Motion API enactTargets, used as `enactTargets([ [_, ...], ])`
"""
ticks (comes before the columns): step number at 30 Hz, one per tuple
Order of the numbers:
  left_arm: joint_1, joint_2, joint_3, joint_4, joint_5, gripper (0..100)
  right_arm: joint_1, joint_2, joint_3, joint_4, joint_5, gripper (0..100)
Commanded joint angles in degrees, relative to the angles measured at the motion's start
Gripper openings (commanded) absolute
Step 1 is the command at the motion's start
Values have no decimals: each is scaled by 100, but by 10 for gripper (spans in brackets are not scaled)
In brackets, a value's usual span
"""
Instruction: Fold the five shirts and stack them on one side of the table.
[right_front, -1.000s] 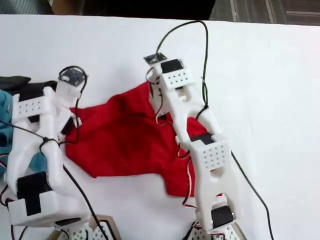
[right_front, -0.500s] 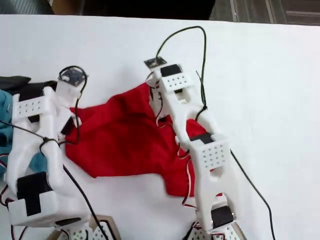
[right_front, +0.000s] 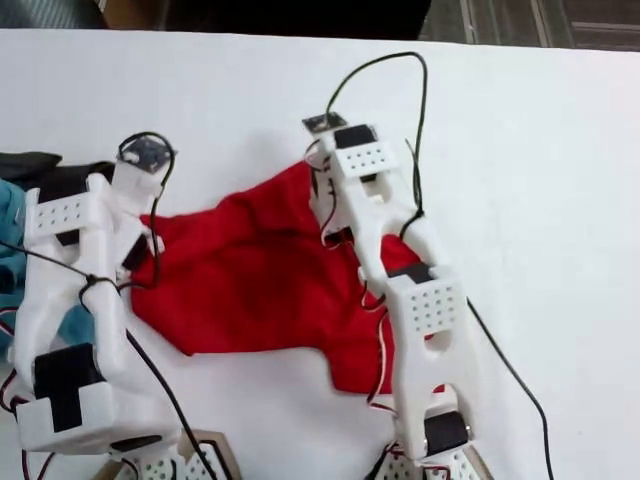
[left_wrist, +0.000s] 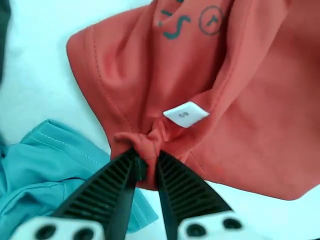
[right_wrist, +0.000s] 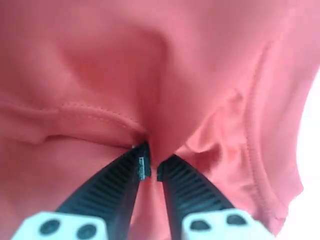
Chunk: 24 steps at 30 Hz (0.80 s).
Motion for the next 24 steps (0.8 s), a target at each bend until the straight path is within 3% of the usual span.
enactTargets([
  [1, -35, -290, -22, 0, 62, 24, 127, -558, -369, 171, 18, 23],
  [8, -35, -290, -22, 0, 62, 24, 119, -277, -413, 154, 18, 32],
  [14, -35, -290, -22, 0, 62, 24, 92, -259, -422, 136, 149, 118],
  [24, -35, -290, -22, -18, 62, 24, 119, -259, -607, 136, 281, 20],
])
